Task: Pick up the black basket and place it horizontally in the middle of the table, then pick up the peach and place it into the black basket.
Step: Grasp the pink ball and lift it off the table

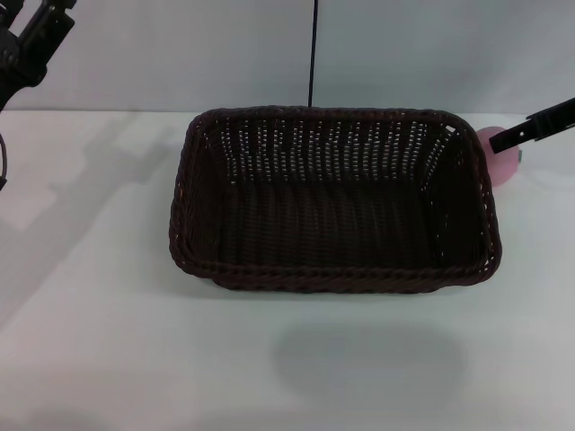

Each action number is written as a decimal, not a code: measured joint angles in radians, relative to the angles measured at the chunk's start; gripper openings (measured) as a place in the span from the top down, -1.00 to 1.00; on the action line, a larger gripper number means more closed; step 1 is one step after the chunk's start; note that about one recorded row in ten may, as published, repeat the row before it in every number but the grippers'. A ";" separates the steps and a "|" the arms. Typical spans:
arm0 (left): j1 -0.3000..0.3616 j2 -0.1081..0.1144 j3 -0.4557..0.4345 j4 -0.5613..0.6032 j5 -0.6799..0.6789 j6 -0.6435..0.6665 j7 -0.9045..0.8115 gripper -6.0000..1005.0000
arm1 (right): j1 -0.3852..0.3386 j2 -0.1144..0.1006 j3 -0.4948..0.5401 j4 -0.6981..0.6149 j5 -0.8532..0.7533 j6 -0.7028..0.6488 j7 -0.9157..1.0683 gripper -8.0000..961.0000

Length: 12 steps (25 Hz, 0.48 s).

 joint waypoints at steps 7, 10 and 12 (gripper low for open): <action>0.002 -0.001 -0.002 -0.001 0.000 0.000 0.001 -0.39 | 0.002 0.011 -0.030 0.077 -0.003 0.077 -0.007 -0.40; 0.002 -0.001 -0.002 -0.001 0.000 0.001 0.001 -0.39 | 0.002 0.018 -0.050 0.089 -0.003 0.093 -0.007 -0.38; 0.002 -0.001 -0.002 -0.001 0.000 0.001 0.001 -0.39 | -0.001 0.024 -0.052 0.083 -0.003 0.094 -0.008 -0.36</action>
